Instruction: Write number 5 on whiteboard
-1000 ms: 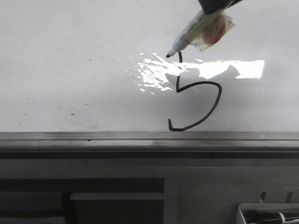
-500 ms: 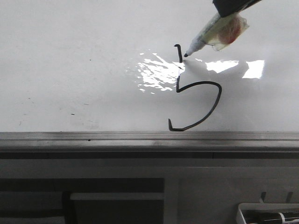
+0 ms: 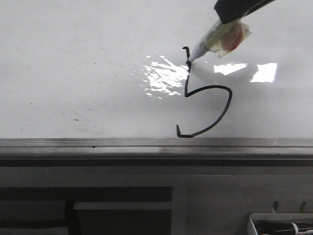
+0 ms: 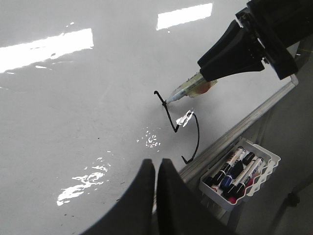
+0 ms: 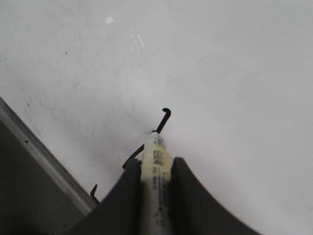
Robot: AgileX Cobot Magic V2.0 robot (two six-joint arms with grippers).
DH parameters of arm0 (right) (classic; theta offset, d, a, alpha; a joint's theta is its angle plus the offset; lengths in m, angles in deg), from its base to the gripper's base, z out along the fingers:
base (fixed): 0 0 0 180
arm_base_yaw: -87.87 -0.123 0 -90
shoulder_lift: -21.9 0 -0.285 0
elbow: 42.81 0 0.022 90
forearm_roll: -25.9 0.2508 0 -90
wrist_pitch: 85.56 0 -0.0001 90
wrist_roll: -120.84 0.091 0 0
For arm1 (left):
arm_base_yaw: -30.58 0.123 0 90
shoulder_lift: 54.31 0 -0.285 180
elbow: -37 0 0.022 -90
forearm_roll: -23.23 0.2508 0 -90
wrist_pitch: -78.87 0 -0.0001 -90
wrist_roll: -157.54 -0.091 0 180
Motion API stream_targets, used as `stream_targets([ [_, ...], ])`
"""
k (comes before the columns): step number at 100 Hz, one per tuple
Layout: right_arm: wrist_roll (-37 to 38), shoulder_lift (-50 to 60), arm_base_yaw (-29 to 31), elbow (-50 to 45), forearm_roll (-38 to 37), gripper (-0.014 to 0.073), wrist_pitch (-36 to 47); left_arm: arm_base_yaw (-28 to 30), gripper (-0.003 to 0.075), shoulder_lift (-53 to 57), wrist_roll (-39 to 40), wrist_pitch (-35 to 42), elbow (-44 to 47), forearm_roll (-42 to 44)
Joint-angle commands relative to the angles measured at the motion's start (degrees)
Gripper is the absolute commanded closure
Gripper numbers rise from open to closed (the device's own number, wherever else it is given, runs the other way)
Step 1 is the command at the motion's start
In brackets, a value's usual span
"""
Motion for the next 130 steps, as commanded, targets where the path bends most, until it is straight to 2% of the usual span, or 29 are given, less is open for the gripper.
stream_targets([
  [1,-0.17,0.38,0.35,1.83,-0.25,0.0652,3.71,0.11,0.0741,-0.21,0.69,4.63,-1.51,-0.62],
  [28,-0.04,0.29,1.34,1.83,-1.1,0.0652,0.13,0.11,0.0741,-0.21,0.69,4.63,-1.51,-0.62],
  [66,2.27,4.31,8.4,1.72,-3.02,0.0652,-6.14,0.11,0.0741,-0.21,0.69,4.63,-1.51,-0.62],
  [84,2.27,5.0,9.08,1.61,-3.26,0.0652,-4.24,0.11,0.0741,-0.21,0.69,4.75,-1.51,-0.62],
  [95,2.09,7.33,7.48,2.23,-0.58,0.0656,-2.6,0.11,0.0735,-0.21,0.69,4.67,-1.51,-0.62],
  [100,2.09,9.2,5.54,2.23,-0.48,0.0656,-2.03,0.11,0.0703,-0.48,0.69,4.19,-1.51,-0.62],
  [105,2.04,10.6,3.31,2.23,-0.48,0.0656,-1.94,0.11,0.0637,-1.23,0.69,3.21,-1.65,-1.31],
  [110,2.04,11.47,0.93,2.23,-0.48,0.0656,-2.51,0.11,0.0537,-2.63,0.69,2.04,-2.16,-2.12],
  [116,1.93,11.8,-2.37,2.12,-0.48,0.0656,-3.44,0.01,0.0374,-5.28,0.69,0.82,-3.26,-2.83],
  [119,1.83,11.8,-3.89,1.98,-0.48,0.0656,-3.59,0.01,0.0325,-6.61,0.69,0.22,-3.97,-2.83],
  [123,1.2,11.64,-5.79,1.55,-0.48,0.0656,-3.67,-0.12,0.028,-8.73,-0.34,-0.89,-4.9,-2.83],
  [130,-1.46,10.59,-9.49,0.77,-0.48,0.0656,-3.67,-1.32,0.0281,-12.63,-5.02,-3.0,-7.06,-2.83],
])
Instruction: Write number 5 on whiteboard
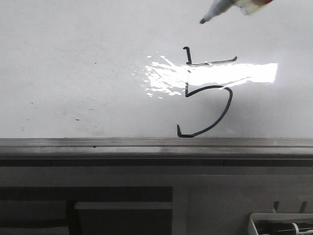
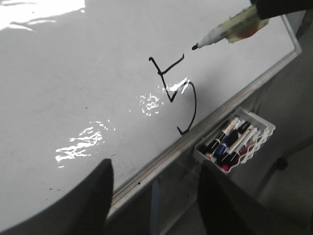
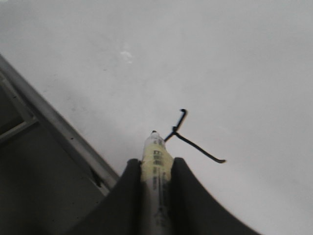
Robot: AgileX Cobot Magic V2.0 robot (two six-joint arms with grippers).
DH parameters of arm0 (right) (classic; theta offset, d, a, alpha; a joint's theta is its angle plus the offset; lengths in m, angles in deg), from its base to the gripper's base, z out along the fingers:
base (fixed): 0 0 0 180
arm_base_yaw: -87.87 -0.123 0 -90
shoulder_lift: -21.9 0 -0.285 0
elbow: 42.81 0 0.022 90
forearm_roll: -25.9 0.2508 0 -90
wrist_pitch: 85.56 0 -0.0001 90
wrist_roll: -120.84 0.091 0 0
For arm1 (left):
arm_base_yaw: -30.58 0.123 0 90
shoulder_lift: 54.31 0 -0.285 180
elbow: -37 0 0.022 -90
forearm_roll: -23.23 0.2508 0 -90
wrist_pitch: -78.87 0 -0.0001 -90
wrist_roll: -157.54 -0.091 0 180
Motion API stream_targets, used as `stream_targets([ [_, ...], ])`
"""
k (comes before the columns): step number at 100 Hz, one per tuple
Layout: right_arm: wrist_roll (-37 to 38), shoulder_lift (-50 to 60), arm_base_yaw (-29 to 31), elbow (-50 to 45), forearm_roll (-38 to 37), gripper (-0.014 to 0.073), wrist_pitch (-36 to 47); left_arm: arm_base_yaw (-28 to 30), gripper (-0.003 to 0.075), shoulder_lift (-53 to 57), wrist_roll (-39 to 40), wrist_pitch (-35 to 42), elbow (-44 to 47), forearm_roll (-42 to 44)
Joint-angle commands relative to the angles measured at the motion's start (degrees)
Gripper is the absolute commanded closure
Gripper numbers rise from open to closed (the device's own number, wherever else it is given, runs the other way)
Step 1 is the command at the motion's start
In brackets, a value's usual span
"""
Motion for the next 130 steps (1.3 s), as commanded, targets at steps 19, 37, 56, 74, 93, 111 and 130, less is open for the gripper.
stream_targets([
  [19,-5.76,-5.38,-10.47,0.35,-0.68,0.0656,1.98,-7.55,0.0303,-15.8,-13.67,-2.24,-10.45,-0.7],
  [37,-7.65,-7.37,-13.68,0.35,-0.68,0.0656,1.93,-11.47,0.0303,-24.33,-16.07,-1.72,-13.96,-0.7],
  [56,-10.13,-7.37,-17.22,0.35,-0.68,0.0656,2.22,-12.15,0.0303,-28.39,-16.07,-1.05,-15.69,-0.7],
  [74,-10.13,-7.37,-18.08,0.35,-0.68,0.0656,3.58,-12.15,0.0304,-28.64,-16.07,0.28,-15.9,-0.8],
  [93,-10.22,-7.37,-18.61,0.35,-0.56,0.0657,6.1,-12.15,0.0379,-28.64,-16.07,2.23,-15.9,-1.57],
  [111,-10.22,-7.37,-19.8,0.35,-0.45,0.0657,5.96,-12.15,0.0479,-28.64,-16.07,2.83,-15.9,-1.57],
  [130,-10.22,-7.37,-21.58,0.35,-0.45,0.0656,6.82,-12.15,0.0535,-28.75,-16.07,3.17,-15.9,-1.12],
])
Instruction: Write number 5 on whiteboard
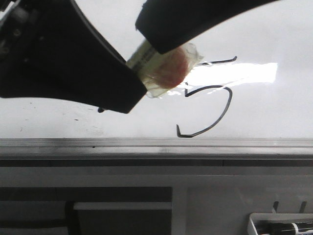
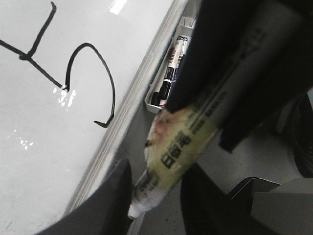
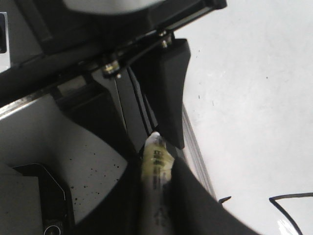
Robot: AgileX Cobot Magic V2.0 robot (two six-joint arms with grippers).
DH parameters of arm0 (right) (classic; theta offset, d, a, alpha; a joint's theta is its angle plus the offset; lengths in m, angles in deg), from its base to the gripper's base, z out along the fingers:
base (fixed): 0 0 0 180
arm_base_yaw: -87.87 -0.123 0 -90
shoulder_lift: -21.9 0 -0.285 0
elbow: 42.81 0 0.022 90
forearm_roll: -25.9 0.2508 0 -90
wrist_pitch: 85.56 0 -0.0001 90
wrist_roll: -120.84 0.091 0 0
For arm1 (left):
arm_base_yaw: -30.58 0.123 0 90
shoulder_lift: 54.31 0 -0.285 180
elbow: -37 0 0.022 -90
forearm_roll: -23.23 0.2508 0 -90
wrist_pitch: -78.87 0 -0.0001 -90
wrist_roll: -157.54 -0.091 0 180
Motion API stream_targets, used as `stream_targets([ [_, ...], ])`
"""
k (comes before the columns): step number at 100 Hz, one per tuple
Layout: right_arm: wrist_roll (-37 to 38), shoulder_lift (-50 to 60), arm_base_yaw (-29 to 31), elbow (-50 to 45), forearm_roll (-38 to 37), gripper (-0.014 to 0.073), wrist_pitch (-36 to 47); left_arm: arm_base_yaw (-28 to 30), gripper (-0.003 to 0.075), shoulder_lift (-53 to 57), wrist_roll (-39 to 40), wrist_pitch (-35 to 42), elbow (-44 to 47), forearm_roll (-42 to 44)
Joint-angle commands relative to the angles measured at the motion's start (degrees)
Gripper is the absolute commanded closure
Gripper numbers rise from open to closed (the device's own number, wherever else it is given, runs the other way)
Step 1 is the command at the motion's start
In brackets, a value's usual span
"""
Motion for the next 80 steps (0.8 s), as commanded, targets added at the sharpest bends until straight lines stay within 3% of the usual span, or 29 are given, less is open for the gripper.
stream_targets([
  [1,-0.7,0.66,-1.18,1.58,1.97,0.0656,4.43,-0.1,0.0535,0.62,0.26,5.75,-2.07,-0.02],
  [34,-0.7,0.66,-1.18,1.58,2.07,0.0656,4.44,-0.1,0.0538,-0.86,0.26,7.24,-2.07,-0.02],
  [41,-0.7,0.66,-1.18,1.58,2.07,0.0656,4.08,-0.1,0.0582,-0.86,0.26,8.17,-2.07,-0.02],
  [54,-0.7,0.66,-1.18,1.58,2.07,0.0656,3.26,-0.1,0.0741,-0.86,0.26,9.04,-2.07,-0.02],
  [73,-0.6,0.66,-1.18,1.58,2.07,0.0646,2.74,-0.1,0.0741,-0.86,0.26,9.04,-2.07,-2.47],
  [80,-0.51,0.66,-1.18,1.58,2.07,0.0582,2.87,-0.1,0.0741,-0.86,0.36,9.04,-2.07,-5.16],
])
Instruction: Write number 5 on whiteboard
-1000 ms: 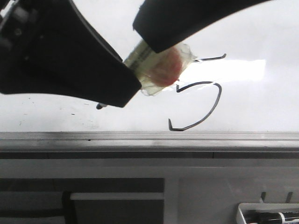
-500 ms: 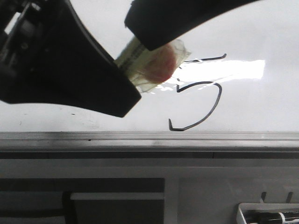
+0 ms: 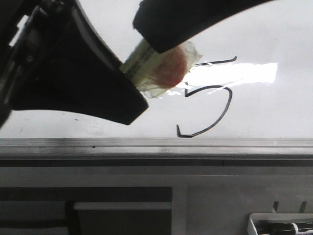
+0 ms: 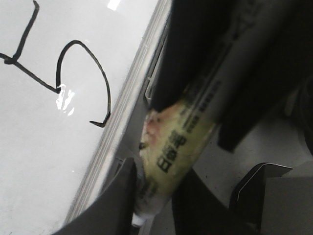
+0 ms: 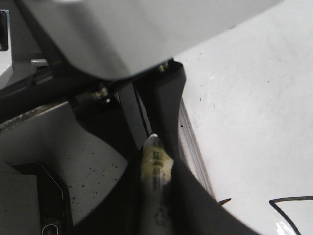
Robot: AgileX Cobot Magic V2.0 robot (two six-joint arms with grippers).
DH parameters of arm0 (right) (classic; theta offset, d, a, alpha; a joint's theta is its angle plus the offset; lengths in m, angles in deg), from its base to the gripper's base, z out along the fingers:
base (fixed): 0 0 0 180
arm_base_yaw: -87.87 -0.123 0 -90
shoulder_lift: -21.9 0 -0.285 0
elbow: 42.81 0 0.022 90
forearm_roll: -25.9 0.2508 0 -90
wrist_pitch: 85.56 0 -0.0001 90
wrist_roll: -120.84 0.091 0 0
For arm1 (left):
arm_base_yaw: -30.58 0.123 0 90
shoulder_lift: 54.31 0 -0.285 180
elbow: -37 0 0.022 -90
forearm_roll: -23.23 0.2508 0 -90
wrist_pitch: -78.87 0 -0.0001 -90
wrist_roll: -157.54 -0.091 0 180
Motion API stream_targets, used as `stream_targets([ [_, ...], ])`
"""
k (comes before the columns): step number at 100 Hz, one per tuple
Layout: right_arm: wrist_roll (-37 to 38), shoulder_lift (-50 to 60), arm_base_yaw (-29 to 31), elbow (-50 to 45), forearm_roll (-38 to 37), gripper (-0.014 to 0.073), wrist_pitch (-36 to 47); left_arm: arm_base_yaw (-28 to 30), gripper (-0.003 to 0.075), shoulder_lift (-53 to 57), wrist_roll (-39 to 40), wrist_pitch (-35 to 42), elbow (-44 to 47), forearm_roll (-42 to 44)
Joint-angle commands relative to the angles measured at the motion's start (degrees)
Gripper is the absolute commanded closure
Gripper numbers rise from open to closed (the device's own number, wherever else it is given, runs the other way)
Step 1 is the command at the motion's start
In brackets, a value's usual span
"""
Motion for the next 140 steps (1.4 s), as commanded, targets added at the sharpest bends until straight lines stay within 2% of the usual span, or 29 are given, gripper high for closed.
stream_targets([
  [1,-0.32,0.66,-0.4,1.58,2.62,0.0559,3.0,0.39,0.0741,0.92,3.8,8.21,-2.07,-5.98],
  [7,-0.29,0.66,-0.15,1.58,2.51,0.0442,3.12,0.39,0.0741,0.92,3.8,8.21,-2.07,-7.44],
  [19,-0.19,1.35,1.27,1.7,2.51,0.0141,3.12,0.73,0.0741,0.7,4.8,9.11,-2.07,-9.27],
  [24,0.33,2.44,2.21,1.7,2.51,0.0074,3.38,1.21,0.0741,0.7,6.63,9.87,-2.07,-10.15],
  [28,0.75,3.54,2.98,1.7,2.51,0.006,3.54,1.75,0.0741,0.59,8.53,10.64,-1.96,-11.0],
  [39,0.74,7.76,5.7,1.7,2.51,0.0097,4.69,4.06,0.0741,0.5,13.77,13.95,-0.7,-11.0],
  [49,0.74,11.68,8.72,1.7,2.51,0.0193,5.98,6.87,0.0741,0.5,17.6,18.46,1.62,-11.22],
  [56,0.74,14.29,11.01,1.7,2.51,0.0317,6.12,8.87,0.0741,-0.04,19.61,21.48,3.17,-12.46],
  [68,0.74,17.24,14.63,1.7,2.51,0.0662,4.95,10.79,0.0741,-2.31,19.61,25.17,3.87,-13.99],
  [78,0.89,17.89,16.14,1.7,2.88,0.0655,3.76,10.88,0.0741,-5.52,19.61,28.55,3.87,-14.3],
  [100,3.29,17.89,16.14,1.7,3.24,0.0655,0.66,10.88,0.0741,-10.8,19.61,34.68,3.75,-20.81],
  [128,3.42,17.89,16.14,1.7,5.02,0.0655,-0.12,10.88,0.0741,-13.5,19.61,34.98,3.75,-21.77],
  [140,3.42,17.89,16.14,1.7,5.21,0.0655,-0.12,10.88,0.074,-13.5,19.61,35.09,3.75,-25.05],
])
